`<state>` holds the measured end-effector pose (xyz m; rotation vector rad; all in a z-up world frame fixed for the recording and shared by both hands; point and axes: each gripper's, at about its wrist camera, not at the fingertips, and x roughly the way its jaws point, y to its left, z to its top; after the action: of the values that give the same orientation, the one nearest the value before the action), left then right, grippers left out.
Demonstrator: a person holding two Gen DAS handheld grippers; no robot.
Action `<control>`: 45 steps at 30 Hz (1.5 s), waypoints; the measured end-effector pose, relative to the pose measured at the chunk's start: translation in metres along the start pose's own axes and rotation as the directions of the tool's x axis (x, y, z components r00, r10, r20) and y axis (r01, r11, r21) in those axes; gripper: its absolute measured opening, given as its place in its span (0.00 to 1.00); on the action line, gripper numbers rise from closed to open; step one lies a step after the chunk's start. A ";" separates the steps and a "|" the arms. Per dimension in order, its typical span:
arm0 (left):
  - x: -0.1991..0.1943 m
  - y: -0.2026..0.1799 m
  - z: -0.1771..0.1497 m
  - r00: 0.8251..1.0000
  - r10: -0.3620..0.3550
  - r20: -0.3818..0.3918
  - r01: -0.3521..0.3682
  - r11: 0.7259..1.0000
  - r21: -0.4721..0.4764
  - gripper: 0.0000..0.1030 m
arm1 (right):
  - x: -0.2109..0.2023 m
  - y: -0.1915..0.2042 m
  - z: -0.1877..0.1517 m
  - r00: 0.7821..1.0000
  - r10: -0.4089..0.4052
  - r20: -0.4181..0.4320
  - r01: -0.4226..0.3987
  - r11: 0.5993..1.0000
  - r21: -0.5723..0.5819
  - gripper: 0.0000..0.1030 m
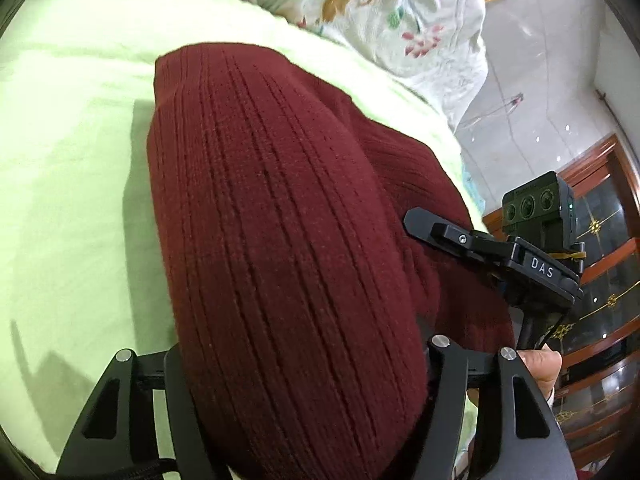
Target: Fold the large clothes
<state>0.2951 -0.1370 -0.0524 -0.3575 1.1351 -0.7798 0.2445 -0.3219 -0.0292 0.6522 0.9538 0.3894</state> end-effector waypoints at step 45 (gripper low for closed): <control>-0.230 0.105 -0.179 0.909 0.347 0.231 -0.340 0.938 -0.068 0.80 | 0.079 0.101 -0.096 0.995 0.091 -0.043 -0.093 0.995 -0.035 0.53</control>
<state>0.1257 0.1214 -0.0350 -0.2554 0.9454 -0.3975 0.2025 -0.1687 -0.0501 0.6578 0.9561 0.5028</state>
